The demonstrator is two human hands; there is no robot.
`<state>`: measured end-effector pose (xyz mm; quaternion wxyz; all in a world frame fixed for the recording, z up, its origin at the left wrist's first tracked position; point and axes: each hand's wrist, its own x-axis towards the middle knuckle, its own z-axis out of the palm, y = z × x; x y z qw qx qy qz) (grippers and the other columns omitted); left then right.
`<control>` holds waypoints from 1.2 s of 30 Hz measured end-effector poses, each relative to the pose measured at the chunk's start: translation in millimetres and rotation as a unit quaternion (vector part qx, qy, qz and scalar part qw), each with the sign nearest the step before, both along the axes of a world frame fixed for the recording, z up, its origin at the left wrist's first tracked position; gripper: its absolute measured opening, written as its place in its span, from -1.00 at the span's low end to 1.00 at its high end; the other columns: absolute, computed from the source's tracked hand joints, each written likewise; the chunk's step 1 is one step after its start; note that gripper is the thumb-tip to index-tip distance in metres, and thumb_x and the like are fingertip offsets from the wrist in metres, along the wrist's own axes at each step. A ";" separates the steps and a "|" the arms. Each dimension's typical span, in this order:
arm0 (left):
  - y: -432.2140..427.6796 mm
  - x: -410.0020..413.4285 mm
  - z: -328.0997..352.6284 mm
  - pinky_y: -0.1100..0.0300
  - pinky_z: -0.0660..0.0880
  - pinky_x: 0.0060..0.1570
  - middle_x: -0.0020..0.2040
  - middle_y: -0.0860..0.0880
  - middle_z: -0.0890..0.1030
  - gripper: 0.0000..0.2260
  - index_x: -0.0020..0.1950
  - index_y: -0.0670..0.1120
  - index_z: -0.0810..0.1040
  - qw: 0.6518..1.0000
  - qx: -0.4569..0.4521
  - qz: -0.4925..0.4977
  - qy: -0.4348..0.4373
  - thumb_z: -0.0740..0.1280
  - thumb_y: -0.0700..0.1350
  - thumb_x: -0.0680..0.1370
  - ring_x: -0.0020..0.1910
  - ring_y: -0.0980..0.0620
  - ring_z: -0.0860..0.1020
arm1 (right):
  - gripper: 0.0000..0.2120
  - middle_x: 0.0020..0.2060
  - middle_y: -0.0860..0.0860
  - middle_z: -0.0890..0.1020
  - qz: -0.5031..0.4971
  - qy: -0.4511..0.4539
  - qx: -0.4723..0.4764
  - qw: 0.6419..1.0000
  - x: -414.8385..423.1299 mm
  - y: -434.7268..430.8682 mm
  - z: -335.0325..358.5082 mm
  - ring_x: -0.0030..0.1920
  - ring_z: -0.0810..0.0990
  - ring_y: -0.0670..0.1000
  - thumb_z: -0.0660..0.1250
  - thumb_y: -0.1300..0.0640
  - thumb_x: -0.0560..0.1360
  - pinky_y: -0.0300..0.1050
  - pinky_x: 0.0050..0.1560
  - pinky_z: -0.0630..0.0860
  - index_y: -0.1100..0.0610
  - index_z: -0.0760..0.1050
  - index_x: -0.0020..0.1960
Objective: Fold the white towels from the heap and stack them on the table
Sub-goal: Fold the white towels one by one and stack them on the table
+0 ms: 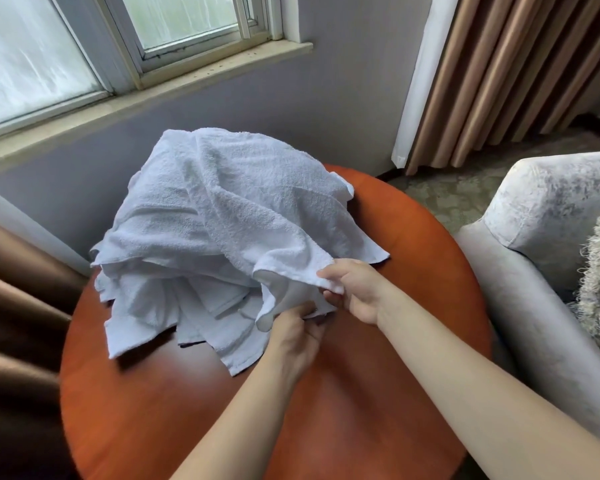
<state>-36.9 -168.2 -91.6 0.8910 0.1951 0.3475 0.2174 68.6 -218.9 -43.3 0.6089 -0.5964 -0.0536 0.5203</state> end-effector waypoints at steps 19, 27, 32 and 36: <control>0.2 8.1 21.6 0.11 0.63 -0.25 -0.25 -0.23 0.64 -0.77 -0.17 -0.31 0.59 0.999 0.037 -0.032 -0.001 0.15 -0.41 0.53 -0.28 -0.11 0.65 | -0.67 -0.17 0.04 0.61 0.014 -0.196 -0.063 0.978 9.4 -12.5 -8.6 -0.22 0.58 -0.06 0.52 0.36 0.32 -0.26 -0.26 0.50 0.13 0.49 -0.03; 0.7 5.4 22.8 0.21 0.54 -0.41 -0.27 -0.11 0.64 -0.84 -0.06 -0.17 0.59 0.975 0.153 0.023 0.161 0.25 -0.13 0.60 -0.39 0.01 0.61 | -0.93 -0.36 -0.02 0.56 0.069 -0.119 -0.082 0.987 2.9 -9.2 -17.2 -0.52 0.42 -0.17 0.39 0.16 0.50 -0.31 -0.44 0.34 0.14 0.52 -0.06; 36.2 -24.2 7.8 0.15 0.35 -0.14 -0.12 -0.02 0.51 -0.81 0.03 -0.09 0.43 0.867 0.243 0.179 0.398 0.38 -0.11 0.49 -0.14 -0.06 0.49 | -0.95 -0.32 0.02 0.53 0.044 -0.150 -0.087 0.984 5.3 -6.1 -14.5 -0.44 0.39 -0.10 0.38 0.22 0.48 -0.23 -0.38 0.29 0.13 0.51 -0.12; 41.2 -43.6 4.9 0.12 0.33 -0.24 -0.32 0.07 0.50 -0.91 -0.22 0.03 0.43 0.783 0.460 0.103 0.405 0.23 -0.13 0.48 -0.22 -0.02 0.51 | -0.86 -0.28 0.02 0.53 0.013 -0.120 -0.077 0.990 7.7 -6.3 -14.1 -0.28 0.48 -0.02 0.34 0.29 0.46 -0.17 -0.24 0.44 0.09 0.46 -0.21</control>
